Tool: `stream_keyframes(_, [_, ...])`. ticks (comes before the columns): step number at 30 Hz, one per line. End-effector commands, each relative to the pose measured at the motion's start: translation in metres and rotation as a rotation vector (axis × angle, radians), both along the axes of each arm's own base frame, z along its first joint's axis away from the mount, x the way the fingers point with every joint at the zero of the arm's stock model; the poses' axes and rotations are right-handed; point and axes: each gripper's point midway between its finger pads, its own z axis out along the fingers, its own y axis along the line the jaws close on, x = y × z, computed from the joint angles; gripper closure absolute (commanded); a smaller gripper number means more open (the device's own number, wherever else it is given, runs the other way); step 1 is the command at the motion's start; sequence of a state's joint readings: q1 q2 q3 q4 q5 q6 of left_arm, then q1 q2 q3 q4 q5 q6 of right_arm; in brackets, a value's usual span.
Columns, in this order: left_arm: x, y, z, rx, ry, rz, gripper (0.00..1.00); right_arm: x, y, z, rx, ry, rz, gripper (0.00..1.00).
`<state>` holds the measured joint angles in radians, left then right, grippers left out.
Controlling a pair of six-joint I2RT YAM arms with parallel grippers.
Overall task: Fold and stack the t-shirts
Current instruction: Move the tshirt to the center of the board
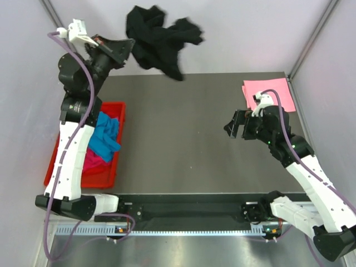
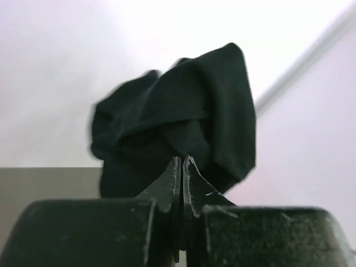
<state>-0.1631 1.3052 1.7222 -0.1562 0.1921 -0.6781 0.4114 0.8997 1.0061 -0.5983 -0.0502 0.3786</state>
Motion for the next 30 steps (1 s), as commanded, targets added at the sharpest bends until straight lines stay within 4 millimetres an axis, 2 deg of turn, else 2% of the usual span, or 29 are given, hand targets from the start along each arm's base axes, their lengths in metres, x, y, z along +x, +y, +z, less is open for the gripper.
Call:
stream_keyframes(1, [-0.014,-0.061,-0.006,-0.023,-0.037,-0.253,1.00,-0.003,0.004,0.014,0.037,-0.027,0.017,0.00])
stream_keyframes(2, [-0.009,-0.081,-0.033,-0.008,0.028,-0.325,1.00,-0.003,0.003,0.014,0.037,-0.028,0.009,0.00])
stream_keyframes(3, [-0.015,-0.102,-0.048,0.010,0.057,-0.399,1.00,-0.001,-0.001,0.012,0.034,-0.022,-0.021,0.00])
stream_keyframes(4, [-0.011,-0.114,-0.090,0.027,0.165,-0.424,1.00,-0.001,-0.002,0.011,0.030,-0.019,-0.031,0.00])
stream_keyframes(6, [-0.012,-0.123,-0.144,0.022,0.307,-0.424,0.98,-0.001,-0.005,0.006,0.019,-0.002,-0.047,0.00])
stream_keyframes(7, [-0.011,-0.122,-0.208,0.028,0.460,-0.390,0.95,0.000,-0.005,0.003,0.012,0.009,-0.050,0.00])
stream_keyframes(8, [-0.018,-0.119,-0.240,0.025,0.550,-0.374,0.91,0.000,-0.007,0.000,0.003,0.021,-0.055,0.00])
stream_keyframes(9, [-0.022,-0.113,-0.275,0.024,0.646,-0.341,0.80,-0.001,-0.007,-0.003,-0.004,0.030,-0.054,0.00])
stream_keyframes(10, [-0.032,-0.105,-0.328,0.052,0.778,-0.303,0.72,-0.002,-0.007,-0.008,-0.014,0.051,-0.052,0.00])
stream_keyframes(11, [-0.039,-0.089,-0.363,0.102,0.881,-0.220,0.63,0.000,-0.011,-0.010,-0.029,0.053,-0.075,0.00])
stream_keyframes(12, [-0.044,-0.081,-0.384,0.139,0.932,-0.186,0.52,0.000,-0.013,-0.013,-0.036,0.062,-0.080,0.00])
stream_keyframes(13, [-0.051,-0.073,-0.403,0.176,0.979,-0.159,0.49,0.000,-0.014,-0.018,-0.047,0.076,-0.087,0.01])
stream_keyframes(15, [-0.056,-0.060,-0.416,0.243,1.011,-0.110,0.45,0.002,-0.018,-0.025,-0.059,0.093,-0.119,0.00])
stream_keyframes(18, [-0.055,-0.069,-0.402,0.279,0.952,-0.180,0.40,0.007,-0.016,-0.046,-0.085,0.147,-0.119,0.12])
stream_keyframes(19, [-0.053,-0.073,-0.396,0.283,0.935,-0.201,0.40,0.009,-0.014,-0.061,-0.104,0.187,-0.114,0.24])
stream_keyframes(21, [-0.058,-0.085,-0.395,0.300,0.928,-0.271,0.40,0.010,-0.009,-0.075,-0.107,0.230,-0.094,0.37])
stream_keyframes(22, [-0.059,-0.089,-0.401,0.305,0.937,-0.294,0.39,0.010,-0.006,-0.091,-0.118,0.272,-0.086,0.43])
stream_keyframes(24, [-0.064,-0.096,-0.413,0.308,0.959,-0.336,0.39,0.015,0.006,-0.100,-0.076,0.287,-0.057,0.44])
stream_keyframes(25, [-0.069,-0.100,-0.428,0.307,0.990,-0.363,0.39,0.013,0.011,-0.115,-0.074,0.317,-0.029,0.44])
stream_keyframes(27, [-0.072,-0.102,-0.443,0.298,1.027,-0.378,0.39,0.011,0.039,-0.117,-0.024,0.284,0.101,0.42])
stream_keyframes(30, [-0.076,-0.111,-0.465,0.267,1.072,-0.423,0.39,0.003,0.059,-0.139,-0.052,0.349,0.129,0.41])
